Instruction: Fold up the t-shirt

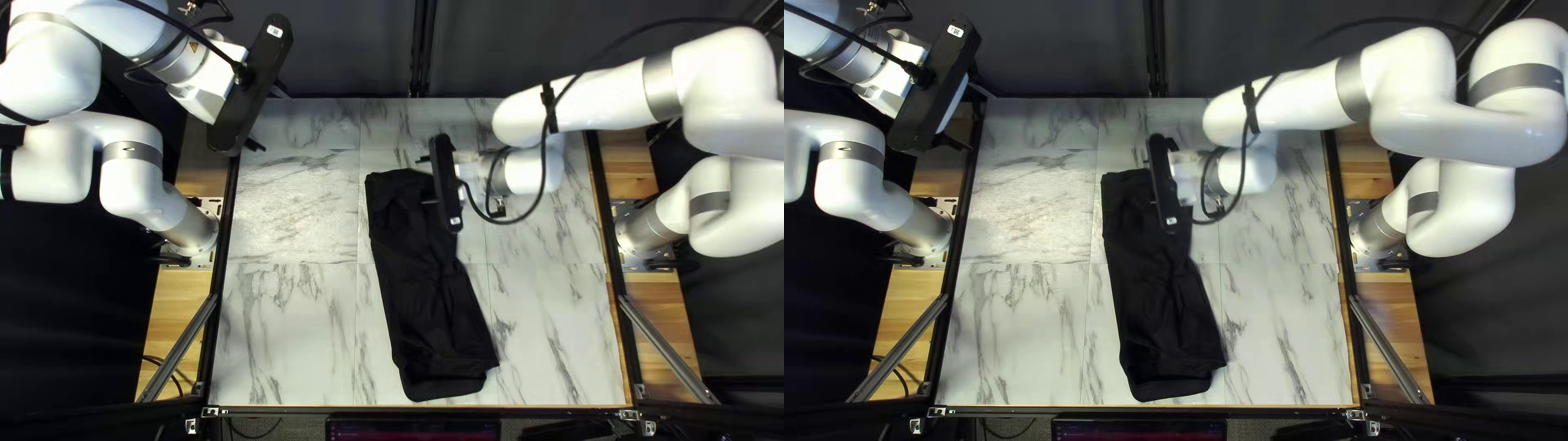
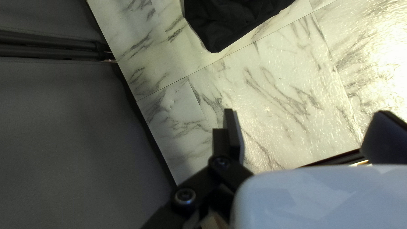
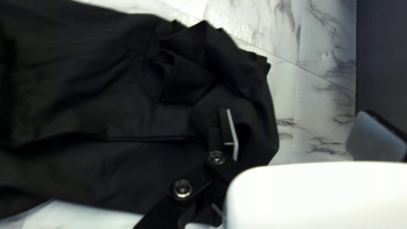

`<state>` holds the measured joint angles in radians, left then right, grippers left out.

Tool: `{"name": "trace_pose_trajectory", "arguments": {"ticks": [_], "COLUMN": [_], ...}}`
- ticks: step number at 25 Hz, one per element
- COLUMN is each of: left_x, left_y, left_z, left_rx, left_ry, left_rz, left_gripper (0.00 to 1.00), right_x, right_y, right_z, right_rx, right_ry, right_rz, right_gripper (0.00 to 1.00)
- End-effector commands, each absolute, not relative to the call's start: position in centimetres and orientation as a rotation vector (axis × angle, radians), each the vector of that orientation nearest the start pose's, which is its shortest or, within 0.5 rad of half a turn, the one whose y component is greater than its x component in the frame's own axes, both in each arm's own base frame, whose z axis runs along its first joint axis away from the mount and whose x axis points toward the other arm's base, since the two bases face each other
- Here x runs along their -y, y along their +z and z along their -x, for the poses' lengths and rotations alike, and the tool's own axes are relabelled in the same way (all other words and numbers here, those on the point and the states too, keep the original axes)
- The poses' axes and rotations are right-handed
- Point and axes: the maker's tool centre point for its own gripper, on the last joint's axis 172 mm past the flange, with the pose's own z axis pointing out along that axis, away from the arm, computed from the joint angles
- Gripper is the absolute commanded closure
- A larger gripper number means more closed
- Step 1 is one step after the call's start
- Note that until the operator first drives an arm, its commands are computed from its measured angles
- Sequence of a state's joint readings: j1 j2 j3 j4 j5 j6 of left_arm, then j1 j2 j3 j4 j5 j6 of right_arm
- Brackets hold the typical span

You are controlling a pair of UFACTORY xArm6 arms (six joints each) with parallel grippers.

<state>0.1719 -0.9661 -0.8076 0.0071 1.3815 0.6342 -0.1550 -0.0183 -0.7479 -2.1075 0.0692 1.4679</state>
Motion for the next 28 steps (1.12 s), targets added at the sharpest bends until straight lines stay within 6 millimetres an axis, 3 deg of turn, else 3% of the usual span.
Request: {"name": "trace_pose_trajectory", "arguments": {"ticks": [1,6,12,19,26,28], "left_x": [-5.1,-5.1,-5.1,-5.1,-5.1,-5.1], "left_y": [39.8,39.8,39.8,39.8,39.8,39.8], "left_z": [-28.5,-28.5,-28.5,-28.5,-28.5,-28.5], "left_rx": [-0.672,-0.672,-0.672,-0.672,-0.672,-0.672], "left_ry": [-0.532,-0.532,-0.532,-0.532,-0.532,-0.532], "left_rz": [2.856,2.856,2.856,2.856,2.856,2.856], "left_gripper": [0.00,0.00,0.00,0.00,0.00,0.00], "right_x": [-0.2,-1.8,-1.1,0.0,0.2,-0.1], "right_y": [14.6,12.6,10.5,11.0,11.0,12.3], "right_z": [-51.0,-50.8,-49.4,-48.2,-48.1,-49.6], "right_rx": [0.764,0.723,0.622,0.458,0.472,0.538], "right_ry": [-1.239,-1.228,-1.182,-1.026,-1.027,-1.042], "right_rz": [3.115,3.069,3.061,3.116,3.120,3.108], "right_gripper": [0.00,0.00,0.00,0.00,0.00,0.00]}}
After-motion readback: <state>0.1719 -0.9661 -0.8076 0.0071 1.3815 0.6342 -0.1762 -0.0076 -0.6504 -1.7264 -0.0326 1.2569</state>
